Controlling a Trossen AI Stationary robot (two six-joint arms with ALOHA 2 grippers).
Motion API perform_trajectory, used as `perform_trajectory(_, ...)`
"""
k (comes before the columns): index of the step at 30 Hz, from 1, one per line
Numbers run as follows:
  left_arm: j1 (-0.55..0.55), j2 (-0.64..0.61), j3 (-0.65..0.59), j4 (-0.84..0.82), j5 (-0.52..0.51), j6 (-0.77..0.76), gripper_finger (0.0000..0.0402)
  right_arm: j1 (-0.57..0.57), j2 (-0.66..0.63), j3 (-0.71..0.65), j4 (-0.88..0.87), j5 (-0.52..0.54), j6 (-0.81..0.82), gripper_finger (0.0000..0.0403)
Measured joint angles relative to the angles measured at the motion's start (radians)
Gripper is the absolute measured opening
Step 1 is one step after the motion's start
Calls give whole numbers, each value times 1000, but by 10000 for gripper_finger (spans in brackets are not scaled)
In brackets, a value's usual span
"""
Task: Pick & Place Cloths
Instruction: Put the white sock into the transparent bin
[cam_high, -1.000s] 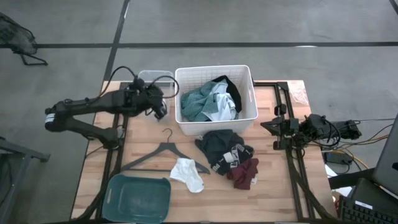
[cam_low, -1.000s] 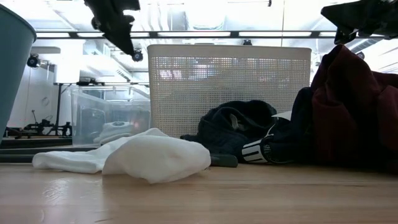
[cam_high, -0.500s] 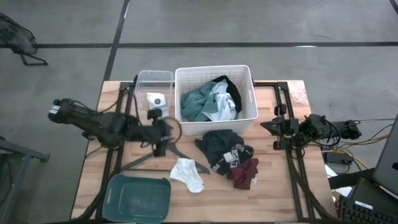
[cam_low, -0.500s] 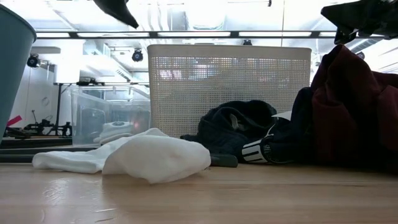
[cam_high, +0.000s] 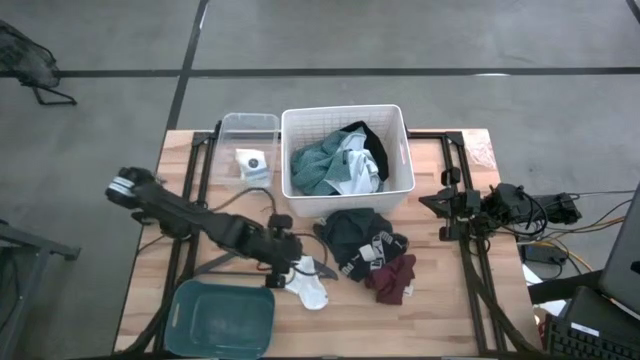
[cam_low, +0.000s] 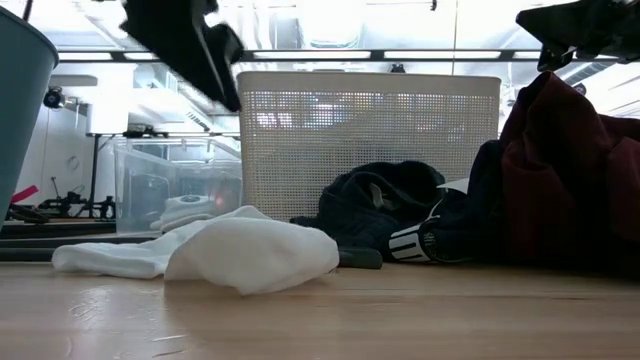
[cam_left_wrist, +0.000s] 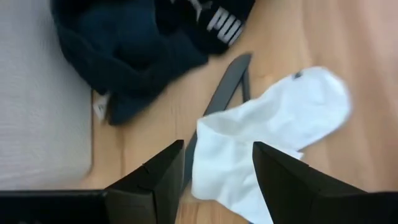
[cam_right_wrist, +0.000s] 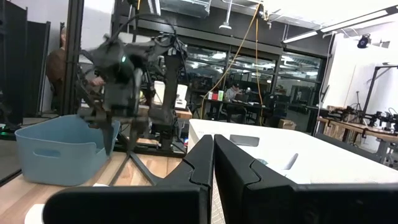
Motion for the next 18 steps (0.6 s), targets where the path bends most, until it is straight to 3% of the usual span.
perform_trajectory(4,0,91,0,1,-14,-63,195,0,0,0,0,0,0,8)
perform_trajectory(18,-1,288,0,63,-7,-66,195,0,0,0,0,0,0,8)
